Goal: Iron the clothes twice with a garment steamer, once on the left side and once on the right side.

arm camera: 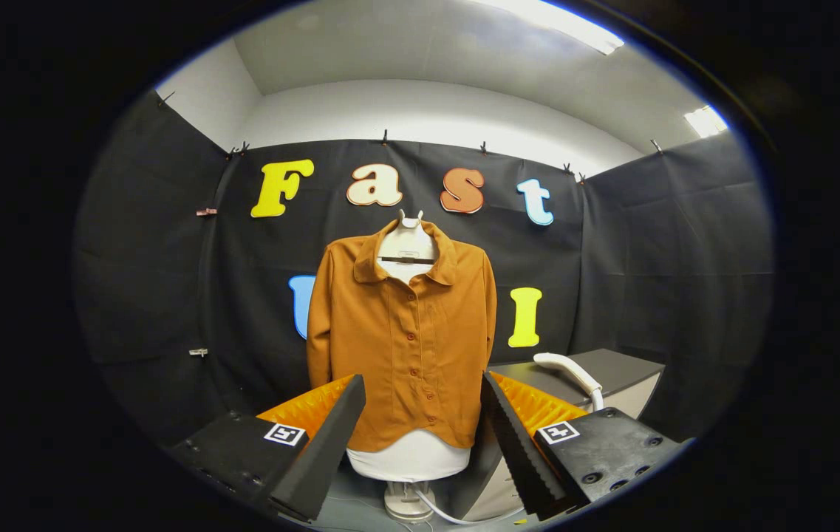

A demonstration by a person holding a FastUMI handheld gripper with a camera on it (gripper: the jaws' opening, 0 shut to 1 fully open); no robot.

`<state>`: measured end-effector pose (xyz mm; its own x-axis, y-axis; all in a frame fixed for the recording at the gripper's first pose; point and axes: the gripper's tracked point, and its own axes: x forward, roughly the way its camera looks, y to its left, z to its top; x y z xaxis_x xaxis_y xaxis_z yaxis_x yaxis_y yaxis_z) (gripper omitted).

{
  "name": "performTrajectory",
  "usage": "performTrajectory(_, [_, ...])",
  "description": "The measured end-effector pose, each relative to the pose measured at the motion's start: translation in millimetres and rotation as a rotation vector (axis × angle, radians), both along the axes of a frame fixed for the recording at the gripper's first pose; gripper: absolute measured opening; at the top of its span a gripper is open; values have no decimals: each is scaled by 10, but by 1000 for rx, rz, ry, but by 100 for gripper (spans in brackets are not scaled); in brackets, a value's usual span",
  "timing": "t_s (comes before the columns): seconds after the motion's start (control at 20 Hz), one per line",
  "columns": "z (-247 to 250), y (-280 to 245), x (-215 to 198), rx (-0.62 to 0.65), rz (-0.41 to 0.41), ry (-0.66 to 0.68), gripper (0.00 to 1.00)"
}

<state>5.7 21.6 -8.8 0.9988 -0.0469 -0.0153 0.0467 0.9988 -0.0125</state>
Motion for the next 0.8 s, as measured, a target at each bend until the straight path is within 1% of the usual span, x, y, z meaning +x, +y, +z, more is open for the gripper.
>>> performTrajectory(0.25, [-81,-48,80,4,-38,13,98])
performTrajectory(0.5, [-144,-297,240,0,-91,30,98])
performTrajectory(0.7, [-184,-609,503,-4,-109,30,98])
performTrajectory(0.8, [-174,-824,715,0,-113,21,98])
